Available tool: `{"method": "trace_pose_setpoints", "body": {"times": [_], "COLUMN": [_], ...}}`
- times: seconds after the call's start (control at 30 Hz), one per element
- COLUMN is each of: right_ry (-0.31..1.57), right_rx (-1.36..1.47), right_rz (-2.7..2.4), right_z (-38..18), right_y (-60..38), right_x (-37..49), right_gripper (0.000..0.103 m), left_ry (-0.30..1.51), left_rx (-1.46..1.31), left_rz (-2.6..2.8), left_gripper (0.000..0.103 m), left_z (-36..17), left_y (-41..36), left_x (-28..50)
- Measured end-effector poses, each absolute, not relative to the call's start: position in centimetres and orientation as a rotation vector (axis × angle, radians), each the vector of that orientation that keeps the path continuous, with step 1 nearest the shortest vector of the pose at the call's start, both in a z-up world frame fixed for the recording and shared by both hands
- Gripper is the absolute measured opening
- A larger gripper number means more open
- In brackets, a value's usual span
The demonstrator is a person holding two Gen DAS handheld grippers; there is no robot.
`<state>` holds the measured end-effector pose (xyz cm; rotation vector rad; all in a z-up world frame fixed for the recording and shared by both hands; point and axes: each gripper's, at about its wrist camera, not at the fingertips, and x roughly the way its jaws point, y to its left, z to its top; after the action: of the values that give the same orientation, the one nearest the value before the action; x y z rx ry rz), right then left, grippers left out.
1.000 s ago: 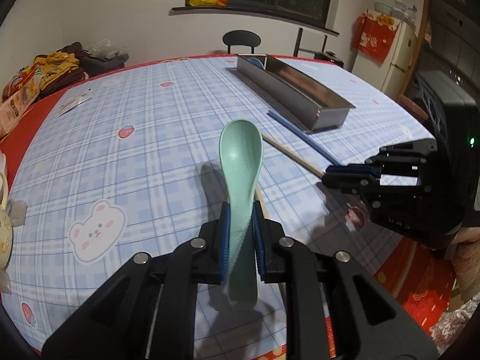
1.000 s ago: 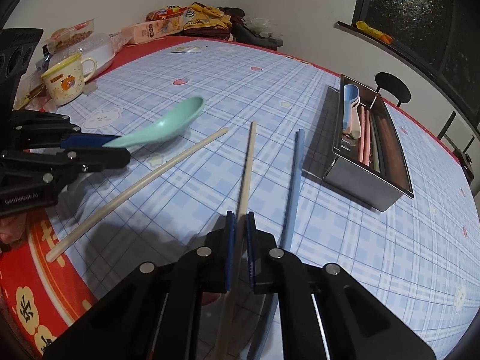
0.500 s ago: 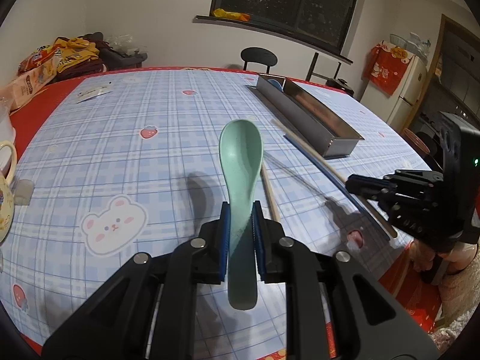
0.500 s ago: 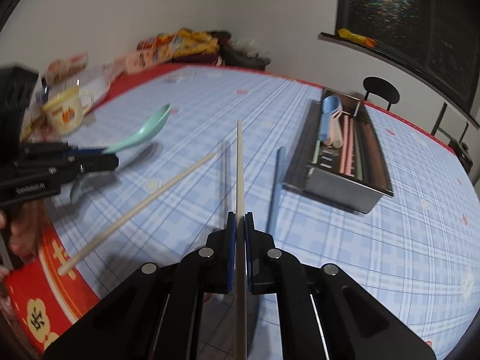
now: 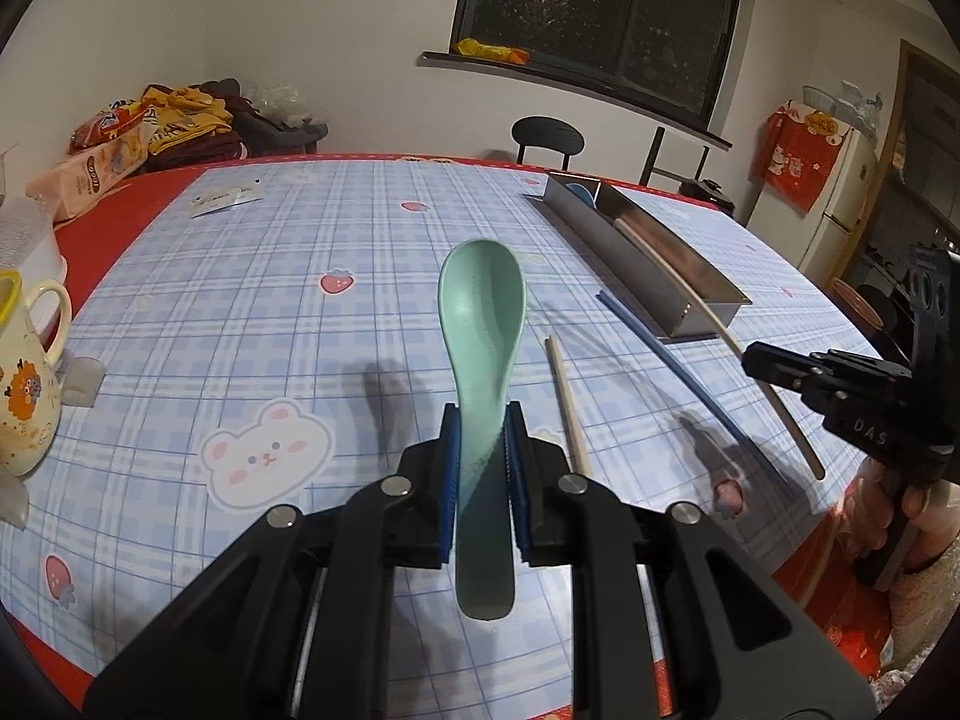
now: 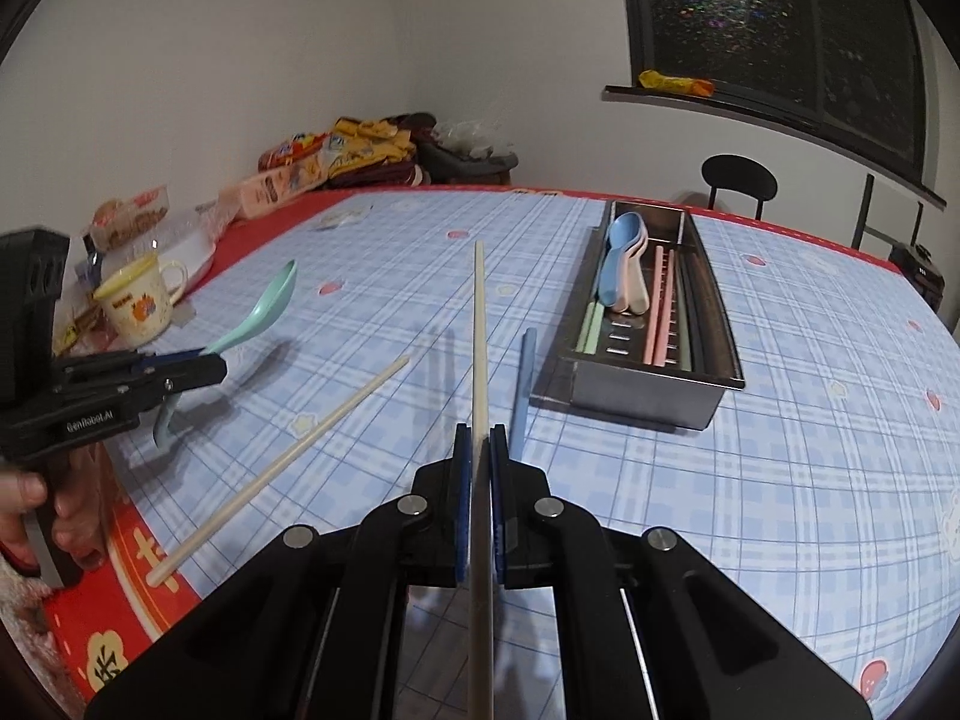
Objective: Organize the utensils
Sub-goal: 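Lift the mint green spoon with the left tool while the right tool lifts the wooden chopstick, then lower the spoon into the tray and open the left tool while the right tool drops the chopstick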
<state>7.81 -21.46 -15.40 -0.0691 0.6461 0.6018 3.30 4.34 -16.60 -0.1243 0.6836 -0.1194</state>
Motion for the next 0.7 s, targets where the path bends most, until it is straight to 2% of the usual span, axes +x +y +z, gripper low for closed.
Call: {"method": "trace_pose_setpoints", "body": {"times": [0.4,0.7], "right_ry": [0.670,0.688], "right_rx": [0.080,0.167], "right_rz": [0.605,0.527], "right_z": [-13.2,-11.5], "right_y": [-24.5,-26.4], "right_x": [10.8,18.0], "right_gripper": [0.006,0.006], "left_ry": [0.667,0.720], "left_rx": [-0.160,-0.277], "left_rz": [-0.167,-0.273], "left_gripper": [0.018,0.018], "left_z": [-12.6,-10.4], "left_y": [3.2,-1.4], "left_x": [5.8,14.8]}}
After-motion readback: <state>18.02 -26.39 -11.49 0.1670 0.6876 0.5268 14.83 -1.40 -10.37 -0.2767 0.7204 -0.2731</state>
